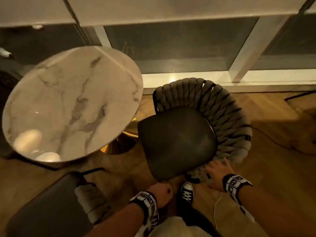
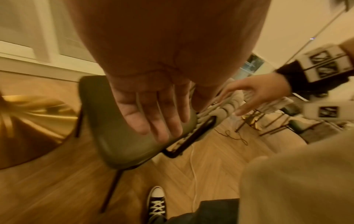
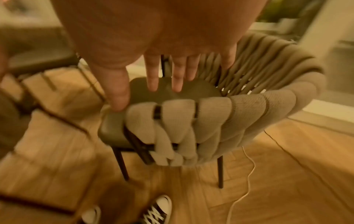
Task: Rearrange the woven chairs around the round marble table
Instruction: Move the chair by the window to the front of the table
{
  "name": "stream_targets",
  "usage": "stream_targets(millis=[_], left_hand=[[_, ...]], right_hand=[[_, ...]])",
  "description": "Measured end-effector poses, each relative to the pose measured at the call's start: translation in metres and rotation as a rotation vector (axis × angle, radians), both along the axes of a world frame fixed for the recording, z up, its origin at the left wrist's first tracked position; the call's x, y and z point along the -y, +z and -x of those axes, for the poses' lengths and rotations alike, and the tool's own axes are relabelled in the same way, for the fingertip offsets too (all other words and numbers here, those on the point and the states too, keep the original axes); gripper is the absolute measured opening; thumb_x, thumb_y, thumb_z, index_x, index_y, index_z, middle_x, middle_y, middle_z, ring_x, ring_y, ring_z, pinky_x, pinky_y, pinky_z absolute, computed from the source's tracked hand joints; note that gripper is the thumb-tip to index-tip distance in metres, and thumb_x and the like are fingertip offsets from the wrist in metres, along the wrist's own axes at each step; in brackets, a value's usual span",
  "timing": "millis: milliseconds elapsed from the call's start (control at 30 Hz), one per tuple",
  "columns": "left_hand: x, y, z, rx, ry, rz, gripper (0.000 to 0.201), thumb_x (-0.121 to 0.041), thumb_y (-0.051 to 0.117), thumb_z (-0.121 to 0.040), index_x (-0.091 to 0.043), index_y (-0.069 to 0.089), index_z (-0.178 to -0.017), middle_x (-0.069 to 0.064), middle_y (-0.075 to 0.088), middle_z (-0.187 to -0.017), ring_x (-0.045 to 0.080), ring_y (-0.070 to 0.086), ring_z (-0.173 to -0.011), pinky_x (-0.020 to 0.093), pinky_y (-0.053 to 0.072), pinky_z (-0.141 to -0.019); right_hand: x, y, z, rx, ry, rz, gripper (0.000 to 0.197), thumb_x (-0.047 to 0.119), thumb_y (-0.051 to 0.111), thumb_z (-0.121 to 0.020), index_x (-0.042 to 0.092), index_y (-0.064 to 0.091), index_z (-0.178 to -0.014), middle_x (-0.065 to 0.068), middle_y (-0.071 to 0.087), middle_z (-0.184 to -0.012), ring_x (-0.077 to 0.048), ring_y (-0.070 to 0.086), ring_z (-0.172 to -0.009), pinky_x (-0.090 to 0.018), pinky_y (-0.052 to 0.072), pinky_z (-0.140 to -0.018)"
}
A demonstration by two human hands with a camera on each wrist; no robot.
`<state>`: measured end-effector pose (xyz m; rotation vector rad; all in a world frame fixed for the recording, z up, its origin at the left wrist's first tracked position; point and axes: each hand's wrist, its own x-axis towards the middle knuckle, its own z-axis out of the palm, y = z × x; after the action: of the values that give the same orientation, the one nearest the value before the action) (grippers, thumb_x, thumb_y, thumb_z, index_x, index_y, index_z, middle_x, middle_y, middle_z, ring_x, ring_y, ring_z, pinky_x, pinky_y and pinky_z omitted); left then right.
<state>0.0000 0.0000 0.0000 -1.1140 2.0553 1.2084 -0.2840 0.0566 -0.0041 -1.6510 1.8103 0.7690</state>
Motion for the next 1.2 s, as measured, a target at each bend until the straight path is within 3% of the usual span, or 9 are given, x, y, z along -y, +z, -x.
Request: stream_targets(millis=[100, 267, 467, 533, 633, 767, 900, 1033, 1200], left_hand=[[0.002, -0.010, 0.051, -0.023, -0.059, -0.029, 0.033, -0.034, 0.040, -0.098, -0.014, 0.061, -0.114, 0.013, 0.066, -0.119, 0.032, 0.062, -0.108, 0.042, 0.050, -0.094], [0.000, -0.034, 0.121, -0.079, -0.051, 0.015, 0.037, -0.041, 0.048, -0.093, -0.019, 0.054, -0.123, 0.010, 0.060, -0.124, 0.029, 0.057, -0.113, 0.042, 0.048, -0.098], [-0.009, -0.066, 0.175, 0.006, -0.189, 0.077, 0.063, -0.046, 0.063, -0.087, -0.012, 0.042, -0.135, 0.017, 0.051, -0.136, 0.035, 0.054, -0.120, 0.050, 0.049, -0.099], [-0.011, -0.069, 0.183, 0.045, -0.213, 0.102, 0.059, -0.042, 0.061, -0.090, -0.008, 0.042, -0.135, 0.018, 0.053, -0.133, 0.035, 0.057, -0.117, 0.050, 0.051, -0.095], [-0.015, -0.075, 0.191, 0.101, -0.326, 0.130, 0.054, -0.027, 0.055, -0.097, 0.002, 0.037, -0.139, 0.025, 0.051, -0.134, 0.040, 0.056, -0.117, 0.051, 0.050, -0.095], [-0.013, -0.069, 0.195, 0.099, -0.434, 0.141, 0.031, -0.004, 0.043, -0.098, 0.011, 0.048, -0.125, 0.031, 0.057, -0.125, 0.045, 0.059, -0.109, 0.051, 0.051, -0.085], [0.005, -0.051, 0.204, 0.036, -0.526, 0.152, 0.025, 0.000, 0.039, -0.098, 0.010, 0.062, -0.104, 0.029, 0.063, -0.113, 0.042, 0.061, -0.102, 0.042, 0.038, -0.071], [0.028, -0.051, 0.207, 0.060, -0.442, 0.175, 0.025, -0.003, 0.043, -0.097, 0.005, 0.065, -0.107, 0.024, 0.064, -0.115, 0.039, 0.063, -0.103, 0.045, 0.051, -0.081], [0.073, -0.058, 0.196, 0.124, -0.336, 0.277, 0.027, -0.013, 0.047, -0.097, -0.006, 0.060, -0.119, 0.019, 0.059, -0.124, 0.037, 0.059, -0.111, 0.048, 0.051, -0.091]], right_hand=[[0.009, -0.008, 0.039, -0.033, 0.132, -0.015, 0.073, 0.067, 0.049, -0.077, 0.037, 0.036, -0.143, 0.002, 0.036, -0.153, -0.023, 0.029, -0.142, -0.062, 0.003, -0.114], [0.018, -0.007, 0.120, -0.131, 0.094, 0.025, 0.078, 0.074, 0.049, -0.072, 0.042, 0.034, -0.142, 0.006, 0.046, -0.144, -0.021, 0.037, -0.135, -0.057, 0.016, -0.111], [0.020, -0.021, 0.155, -0.130, 0.286, -0.012, 0.080, 0.074, 0.047, -0.075, 0.028, 0.045, -0.140, -0.003, 0.052, -0.141, -0.028, 0.042, -0.134, -0.064, 0.003, -0.112], [0.015, -0.025, 0.160, -0.098, 0.297, -0.023, 0.084, 0.079, 0.033, -0.069, 0.027, 0.055, -0.131, -0.004, 0.060, -0.133, -0.029, 0.049, -0.129, -0.066, -0.002, -0.112], [0.010, -0.031, 0.166, -0.103, 0.303, 0.019, 0.095, 0.078, 0.007, -0.066, 0.030, 0.044, -0.140, -0.002, 0.049, -0.143, -0.027, 0.039, -0.137, -0.068, -0.008, -0.110], [0.007, -0.033, 0.168, -0.106, 0.297, 0.010, 0.077, 0.075, 0.030, -0.083, 0.029, 0.036, -0.144, -0.004, 0.043, -0.149, -0.028, 0.035, -0.139, -0.068, -0.008, -0.110], [0.020, -0.028, 0.176, -0.128, 0.287, 0.015, 0.086, 0.076, 0.005, -0.074, 0.033, 0.035, -0.142, -0.002, 0.040, -0.150, -0.026, 0.033, -0.139, -0.069, -0.002, -0.109], [0.042, -0.029, 0.177, -0.149, 0.210, 0.051, 0.068, 0.075, 0.029, -0.084, 0.036, 0.035, -0.139, 0.002, 0.039, -0.147, -0.022, 0.032, -0.138, -0.070, 0.013, -0.105], [0.077, -0.036, 0.161, -0.124, 0.103, 0.097, 0.067, 0.074, 0.033, -0.084, 0.035, 0.036, -0.138, 0.002, 0.043, -0.144, -0.023, 0.035, -0.135, -0.072, 0.012, -0.105]])
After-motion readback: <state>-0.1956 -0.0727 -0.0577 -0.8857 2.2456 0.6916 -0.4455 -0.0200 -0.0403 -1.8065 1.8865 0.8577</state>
